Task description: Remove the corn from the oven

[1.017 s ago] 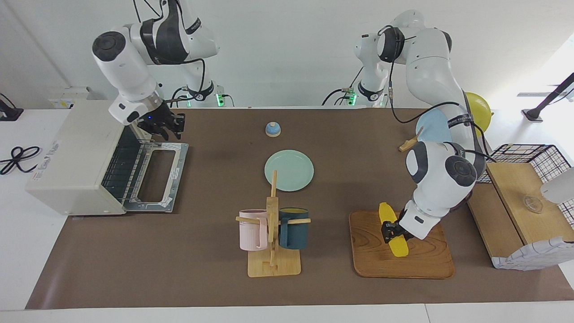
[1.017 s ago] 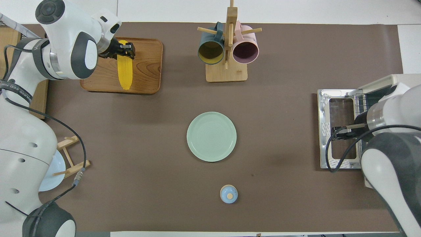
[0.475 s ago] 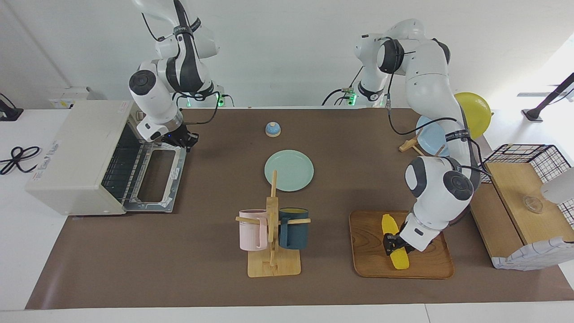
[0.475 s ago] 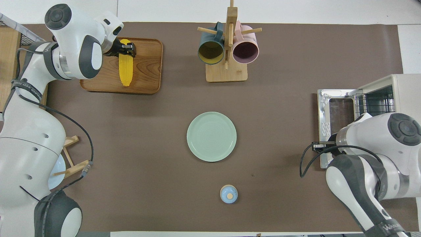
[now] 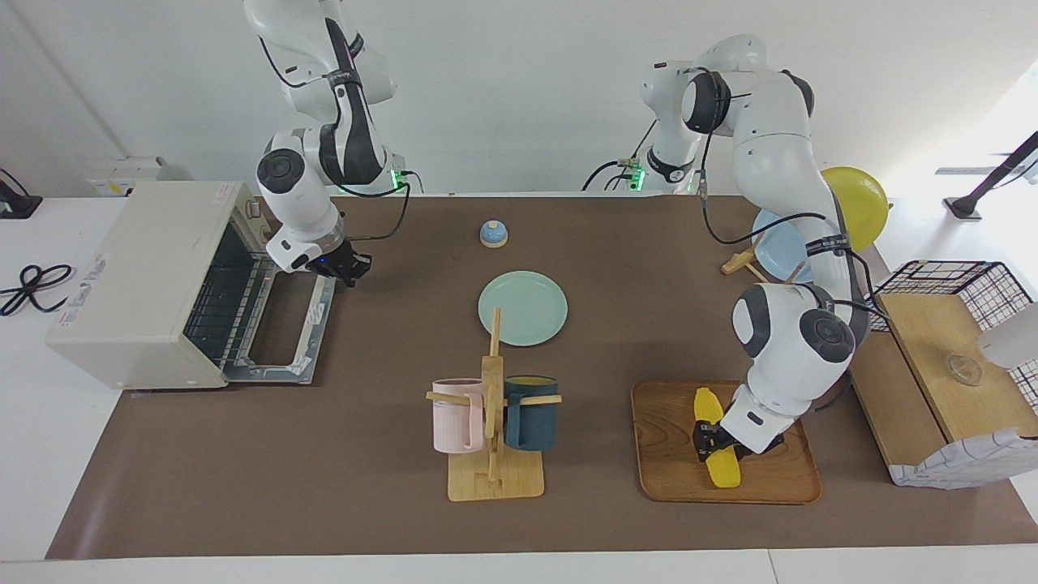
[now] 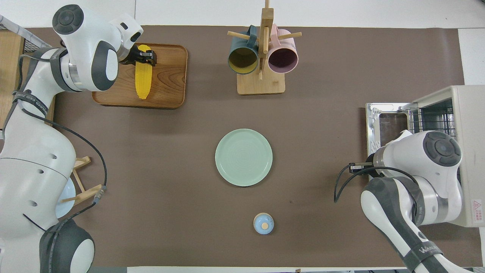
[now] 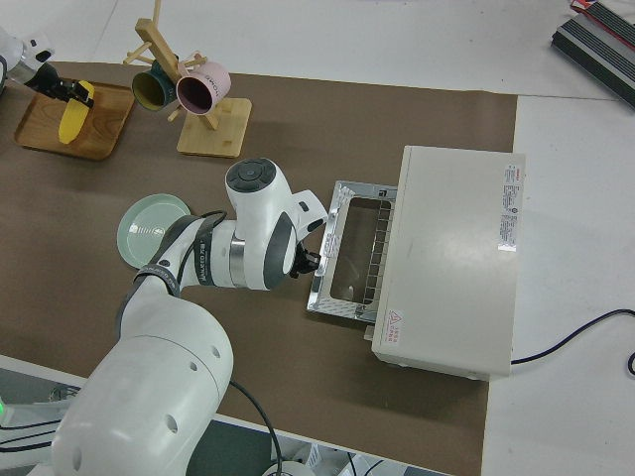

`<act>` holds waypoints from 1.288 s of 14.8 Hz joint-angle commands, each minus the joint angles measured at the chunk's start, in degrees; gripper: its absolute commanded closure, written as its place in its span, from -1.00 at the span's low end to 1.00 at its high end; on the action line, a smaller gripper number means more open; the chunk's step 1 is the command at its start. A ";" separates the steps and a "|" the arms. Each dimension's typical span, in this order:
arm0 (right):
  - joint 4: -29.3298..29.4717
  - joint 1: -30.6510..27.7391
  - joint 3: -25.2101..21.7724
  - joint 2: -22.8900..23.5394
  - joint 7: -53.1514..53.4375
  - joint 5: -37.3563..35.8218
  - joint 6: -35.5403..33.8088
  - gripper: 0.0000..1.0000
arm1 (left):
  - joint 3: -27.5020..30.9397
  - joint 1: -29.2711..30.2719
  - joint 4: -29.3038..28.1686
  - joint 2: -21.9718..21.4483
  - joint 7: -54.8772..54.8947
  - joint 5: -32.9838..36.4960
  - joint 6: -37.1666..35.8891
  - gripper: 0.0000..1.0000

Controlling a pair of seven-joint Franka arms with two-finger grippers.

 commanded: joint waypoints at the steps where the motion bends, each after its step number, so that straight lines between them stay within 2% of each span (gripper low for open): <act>1: -1.92 -1.48 0.14 -0.39 0.25 -0.18 2.25 1.00 | 0.08 0.23 1.78 -0.09 0.72 1.34 -1.77 -1.00; 6: -3.06 -2.53 0.06 -0.83 -0.28 -0.53 2.25 1.00 | 0.34 0.23 1.42 -6.33 0.20 1.25 -9.59 -1.00; 11: -3.15 -3.94 0.06 -0.92 -0.72 -4.04 1.64 1.00 | 3.32 0.40 -8.84 -19.51 0.02 1.34 -13.20 -1.00; 14: -1.84 -3.42 0.06 -0.66 -0.02 -8.51 -0.55 1.00 | 4.56 0.75 -9.65 -24.78 -0.07 1.34 -21.61 -1.00; 19: 15.54 -3.24 0.14 2.33 -0.98 -14.50 -21.35 1.00 | 4.82 1.02 -9.74 -32.08 -2.17 1.34 -33.23 -1.00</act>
